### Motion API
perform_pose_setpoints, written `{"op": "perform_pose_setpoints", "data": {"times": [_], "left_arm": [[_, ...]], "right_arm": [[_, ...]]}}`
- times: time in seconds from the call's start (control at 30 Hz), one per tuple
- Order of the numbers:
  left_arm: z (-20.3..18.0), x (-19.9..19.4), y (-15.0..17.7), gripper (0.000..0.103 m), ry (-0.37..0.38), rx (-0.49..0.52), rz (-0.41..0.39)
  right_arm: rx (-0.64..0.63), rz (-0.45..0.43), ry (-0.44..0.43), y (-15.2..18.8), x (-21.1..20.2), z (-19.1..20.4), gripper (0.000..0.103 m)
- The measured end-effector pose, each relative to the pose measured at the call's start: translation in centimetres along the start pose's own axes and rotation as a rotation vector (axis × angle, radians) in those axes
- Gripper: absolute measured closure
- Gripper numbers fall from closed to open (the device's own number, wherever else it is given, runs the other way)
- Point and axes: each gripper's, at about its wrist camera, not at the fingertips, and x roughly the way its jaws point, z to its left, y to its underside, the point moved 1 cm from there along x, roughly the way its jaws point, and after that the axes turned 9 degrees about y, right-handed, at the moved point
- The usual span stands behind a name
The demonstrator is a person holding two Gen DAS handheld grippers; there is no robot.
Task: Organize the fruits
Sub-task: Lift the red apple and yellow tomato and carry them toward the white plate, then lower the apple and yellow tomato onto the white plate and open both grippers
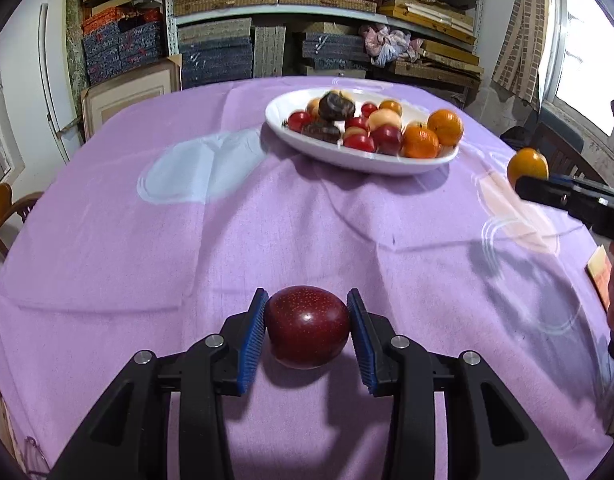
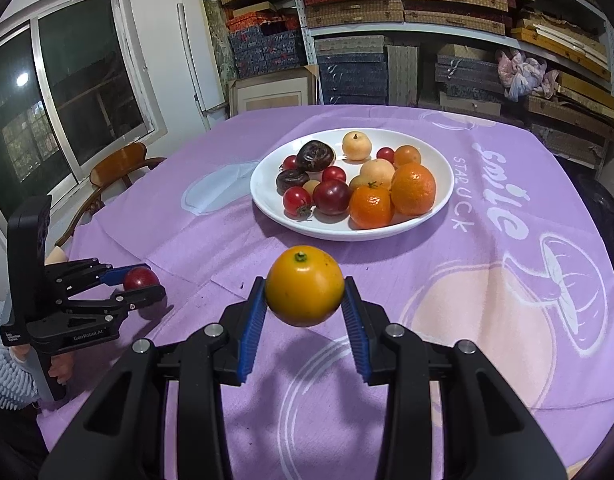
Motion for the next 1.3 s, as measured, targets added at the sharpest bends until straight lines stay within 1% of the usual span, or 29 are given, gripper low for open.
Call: {"op": "perform_pose_setpoints", "data": {"times": [0.07, 0.13, 0.2, 0.27, 0.33, 0.43, 0.53, 0.67, 0.77, 0.87, 0.93, 1.13, 1.3], "left_arm": [[-0.3, -0.7, -2.1, 0.062, -0.009, 0.012, -0.043], [-0.7, -1.5, -5.2, 0.062, -0.021, 0.034, -0.1], [-1.2, -2.2, -8.7, 0.062, -0.026, 0.049, -0.15], [-1.7, -2.8, -12.3, 0.063, -0.031, 0.056, -0.198], [-2.6, -2.9, -15.8, 0.062, -0.047, 0.082, -0.235], [-3.6, -2.3, -19.6, 0.062, -0.059, 0.101, -0.256], [-3.8, -0.3, -22.2, 0.062, -0.065, 0.093, -0.254], [-2.8, 4.2, -23.8, 0.062, -0.071, 0.059, -0.193], [-1.6, 8.3, -24.4, 0.062, -0.067, 0.023, -0.125], [-0.5, 11.7, -24.7, 0.062, -0.078, -0.001, -0.084], [0.4, 13.1, -24.5, 0.062, -0.081, -0.01, -0.064], [2.2, 16.6, -24.2, 0.062, -0.102, -0.029, -0.017], [3.1, 18.5, -23.9, 0.062, -0.097, -0.047, 0.006]], "right_arm": [[-0.005, -0.008, 0.008, -0.6, -0.3, -0.1, 0.066], [-0.01, -0.029, 0.019, -1.8, -0.8, -0.3, 0.066], [-0.017, -0.059, 0.03, -3.6, -1.7, -0.5, 0.066], [-0.032, -0.1, 0.05, -5.9, -2.7, -0.5, 0.066], [-0.043, -0.137, 0.072, -8.5, -3.5, -0.6, 0.066], [-0.046, -0.18, 0.097, -12.4, -4.1, -1.1, 0.066], [-0.049, -0.192, 0.127, -15.4, -2.9, -1.6, 0.066], [-0.025, -0.126, 0.142, -17.2, 2.4, -2.7, 0.066], [-0.008, -0.057, 0.158, -17.3, 7.4, -3.2, 0.066], [-0.013, 0.006, 0.169, -16.9, 11.8, -3.3, 0.066], [-0.016, 0.034, 0.17, -16.7, 13.8, -3.4, 0.066], [-0.039, 0.104, 0.174, -16.3, 17.6, -3.4, 0.066], [-0.053, 0.129, 0.178, -15.6, 19.4, -3.4, 0.066]]}}
